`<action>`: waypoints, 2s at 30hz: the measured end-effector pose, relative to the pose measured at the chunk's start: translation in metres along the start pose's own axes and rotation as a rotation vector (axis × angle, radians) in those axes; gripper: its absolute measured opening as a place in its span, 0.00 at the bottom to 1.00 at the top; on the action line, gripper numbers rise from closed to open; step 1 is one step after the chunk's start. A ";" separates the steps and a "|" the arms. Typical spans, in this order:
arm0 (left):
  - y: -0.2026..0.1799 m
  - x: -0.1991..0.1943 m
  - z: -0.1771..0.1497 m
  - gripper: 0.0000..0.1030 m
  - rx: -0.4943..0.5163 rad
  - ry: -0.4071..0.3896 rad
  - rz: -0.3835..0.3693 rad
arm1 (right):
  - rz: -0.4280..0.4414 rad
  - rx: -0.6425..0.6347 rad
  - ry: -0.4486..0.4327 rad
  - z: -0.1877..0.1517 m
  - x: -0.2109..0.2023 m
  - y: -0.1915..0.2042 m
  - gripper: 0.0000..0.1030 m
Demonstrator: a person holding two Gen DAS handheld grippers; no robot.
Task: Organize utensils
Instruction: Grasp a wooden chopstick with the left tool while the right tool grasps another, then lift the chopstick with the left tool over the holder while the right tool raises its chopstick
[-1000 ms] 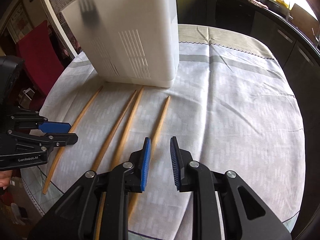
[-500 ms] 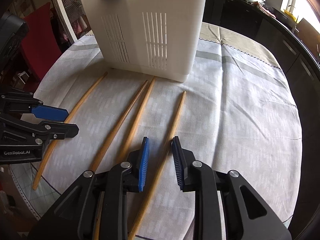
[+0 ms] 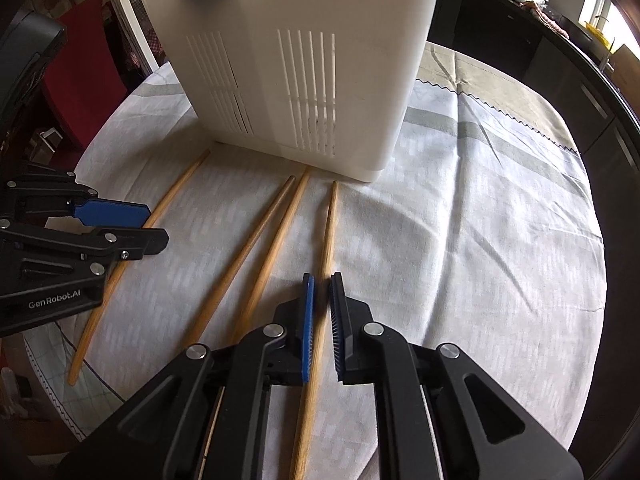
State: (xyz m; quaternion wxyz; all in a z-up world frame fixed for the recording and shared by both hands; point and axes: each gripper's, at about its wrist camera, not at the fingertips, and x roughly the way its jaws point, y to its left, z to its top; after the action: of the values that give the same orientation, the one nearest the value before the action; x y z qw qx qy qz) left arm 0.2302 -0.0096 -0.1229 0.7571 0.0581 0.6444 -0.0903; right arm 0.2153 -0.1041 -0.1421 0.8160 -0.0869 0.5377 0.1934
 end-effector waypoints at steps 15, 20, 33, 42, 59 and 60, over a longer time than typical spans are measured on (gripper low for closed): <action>0.026 -0.126 -0.028 0.05 -0.014 -0.329 -0.043 | 0.091 -0.017 0.042 0.020 0.004 -0.012 0.30; 0.018 -0.164 -0.065 0.05 0.009 -0.418 -0.029 | 0.027 -0.024 0.013 0.022 0.006 -0.010 0.07; 0.015 -0.178 -0.096 0.05 0.031 -0.449 -0.038 | 0.125 0.077 -0.289 -0.001 -0.084 -0.039 0.07; 0.013 -0.182 -0.107 0.06 0.037 -0.465 -0.019 | 0.102 0.096 -0.568 -0.057 -0.176 -0.053 0.07; 0.007 -0.189 -0.108 0.06 0.019 -0.456 -0.072 | 0.139 0.033 -0.699 -0.118 -0.245 -0.033 0.07; 0.005 -0.192 -0.107 0.06 0.021 -0.464 -0.071 | 0.151 0.031 -0.703 -0.115 -0.249 -0.033 0.07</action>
State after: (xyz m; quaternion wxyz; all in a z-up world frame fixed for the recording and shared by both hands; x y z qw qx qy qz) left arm 0.0984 0.0292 0.0490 0.8806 0.0210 0.4537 -0.1348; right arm 0.0457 -0.2293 0.0357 0.9357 0.0374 0.2321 0.2632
